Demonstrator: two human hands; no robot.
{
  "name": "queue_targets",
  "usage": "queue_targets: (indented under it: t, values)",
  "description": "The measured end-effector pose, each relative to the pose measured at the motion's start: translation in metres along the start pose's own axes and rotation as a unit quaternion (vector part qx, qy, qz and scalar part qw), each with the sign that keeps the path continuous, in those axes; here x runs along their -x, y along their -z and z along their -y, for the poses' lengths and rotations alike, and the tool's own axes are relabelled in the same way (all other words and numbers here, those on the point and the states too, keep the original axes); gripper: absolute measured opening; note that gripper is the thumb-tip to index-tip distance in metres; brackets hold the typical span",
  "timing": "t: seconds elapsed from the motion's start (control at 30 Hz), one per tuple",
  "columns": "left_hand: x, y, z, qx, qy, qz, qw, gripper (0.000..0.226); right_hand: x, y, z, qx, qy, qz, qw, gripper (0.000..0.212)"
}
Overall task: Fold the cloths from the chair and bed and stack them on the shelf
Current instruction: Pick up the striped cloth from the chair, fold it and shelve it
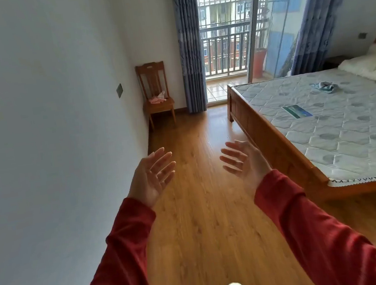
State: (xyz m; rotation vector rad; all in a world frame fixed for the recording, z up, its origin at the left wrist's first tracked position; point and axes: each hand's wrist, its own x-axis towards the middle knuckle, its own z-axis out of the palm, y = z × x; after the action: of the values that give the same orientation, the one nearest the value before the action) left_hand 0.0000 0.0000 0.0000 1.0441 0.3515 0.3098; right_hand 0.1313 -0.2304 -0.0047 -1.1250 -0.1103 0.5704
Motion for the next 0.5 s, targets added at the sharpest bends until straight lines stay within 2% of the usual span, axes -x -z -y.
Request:
queue_targets:
  t: [0.2, 0.5]
  values:
    - [-0.072, 0.002, 0.017, -0.023, 0.022, -0.014, 0.999, 0.031, -0.068, 0.022, -0.021, -0.023, -0.042, -0.024, 0.999, 0.021]
    - [-0.223, -0.021, 0.017, -0.010, 0.034, -0.047, 0.998, 0.030, -0.224, 0.041, 0.007, -0.026, -0.063, -0.022, 0.997, 0.022]
